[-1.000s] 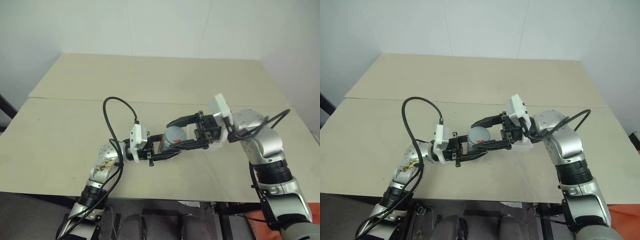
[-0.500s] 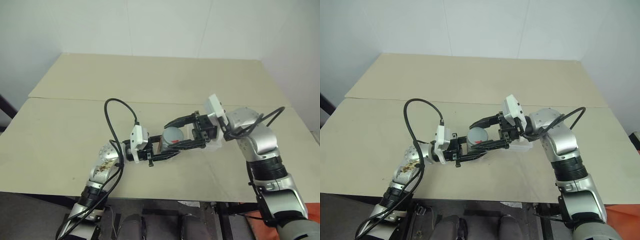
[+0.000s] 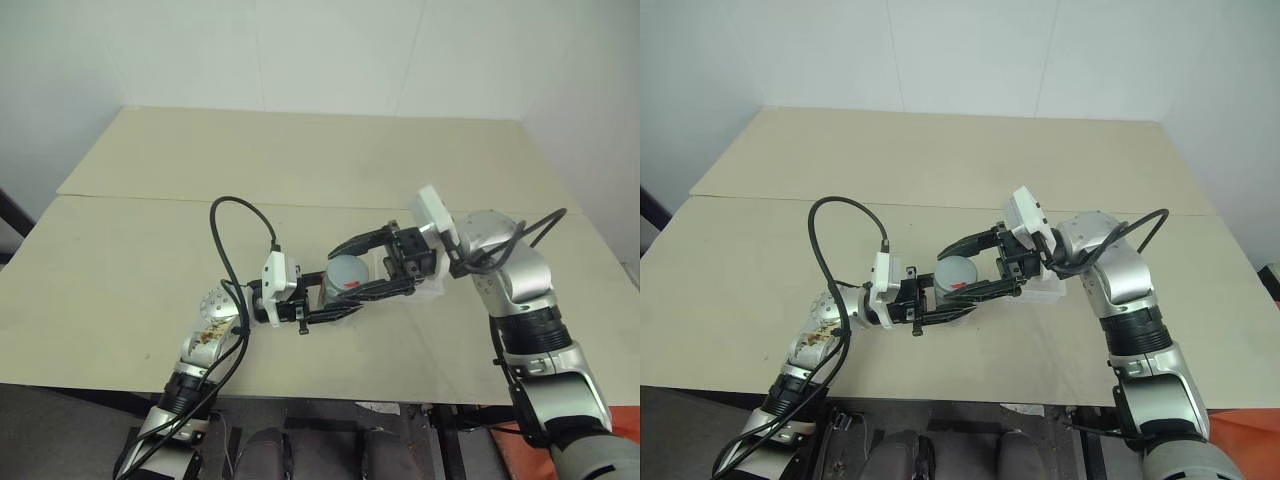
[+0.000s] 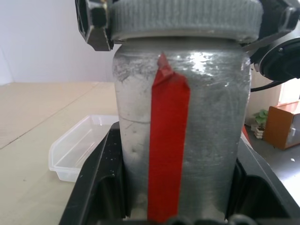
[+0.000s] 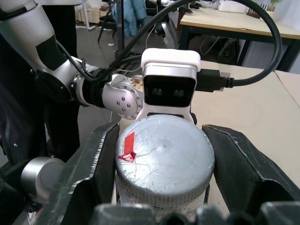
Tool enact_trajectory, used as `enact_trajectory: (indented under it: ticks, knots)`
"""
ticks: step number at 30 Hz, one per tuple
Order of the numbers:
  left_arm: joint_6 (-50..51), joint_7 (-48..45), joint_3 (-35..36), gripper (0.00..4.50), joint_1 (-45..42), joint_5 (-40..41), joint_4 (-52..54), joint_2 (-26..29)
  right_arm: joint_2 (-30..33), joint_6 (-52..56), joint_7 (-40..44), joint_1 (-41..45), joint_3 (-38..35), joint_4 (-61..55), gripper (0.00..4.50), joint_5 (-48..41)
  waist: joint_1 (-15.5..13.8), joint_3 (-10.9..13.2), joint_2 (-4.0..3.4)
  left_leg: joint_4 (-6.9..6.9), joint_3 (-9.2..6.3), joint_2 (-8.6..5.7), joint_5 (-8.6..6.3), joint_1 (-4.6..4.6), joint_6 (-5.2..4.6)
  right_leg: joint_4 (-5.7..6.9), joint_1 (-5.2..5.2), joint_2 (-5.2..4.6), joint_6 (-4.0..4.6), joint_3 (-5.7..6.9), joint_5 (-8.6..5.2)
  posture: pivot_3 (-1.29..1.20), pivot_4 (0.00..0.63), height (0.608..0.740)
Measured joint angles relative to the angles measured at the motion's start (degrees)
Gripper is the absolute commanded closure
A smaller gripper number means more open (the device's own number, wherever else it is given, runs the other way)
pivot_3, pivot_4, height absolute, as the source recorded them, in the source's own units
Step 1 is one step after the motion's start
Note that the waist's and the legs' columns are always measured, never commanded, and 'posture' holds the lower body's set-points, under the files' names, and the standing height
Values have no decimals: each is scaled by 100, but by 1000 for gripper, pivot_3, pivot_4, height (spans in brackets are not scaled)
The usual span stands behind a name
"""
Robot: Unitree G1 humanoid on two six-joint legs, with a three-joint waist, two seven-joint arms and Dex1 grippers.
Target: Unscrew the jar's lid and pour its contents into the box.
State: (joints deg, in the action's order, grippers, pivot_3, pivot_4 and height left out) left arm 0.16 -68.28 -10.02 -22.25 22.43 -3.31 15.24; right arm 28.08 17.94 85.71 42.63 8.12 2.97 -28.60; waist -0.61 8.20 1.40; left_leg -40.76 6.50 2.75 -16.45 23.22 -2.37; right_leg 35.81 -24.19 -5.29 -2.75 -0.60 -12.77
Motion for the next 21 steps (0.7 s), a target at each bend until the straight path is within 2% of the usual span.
enact_trajectory:
  ticks: [1,8,12,19,21]
  knots:
    - [6,-5,-48,2464,1,-4,0,-12,-50,-7,-26,-1,1,-6,126,-2,-1,0,0,0,0,0,0,1,0,1,0,0,0,0,0,0,150,740]
    - [6,32,-74,2464,1,1,0,-45,-48,-135,-155,-57,-16,-128,126,18,4,0,0,-1,0,0,0,0,0,0,-1,0,0,0,0,0,150,740]
    - [-2,48,-59,2464,59,-3,-5,4,154,-149,-316,-327,-339,-446,126,-124,-13,0,0,-1,-2,0,0,4,0,-1,-1,-2,0,1,0,0,150,740]
    - [-61,259,52,2464,206,-10,-94,18,490,-99,-1105,-1131,-962,-1348,126,-230,-4,0,0,-1,-6,1,-1,-2,-2,-7,-3,-2,0,-1,0,0,150,740]
    - [-233,517,157,2464,198,-87,-232,-112,488,254,-1718,-1322,-1095,-1846,126,-342,4,0,0,0,-7,1,-1,-3,-1,-6,-3,-2,0,-3,0,0,150,740]
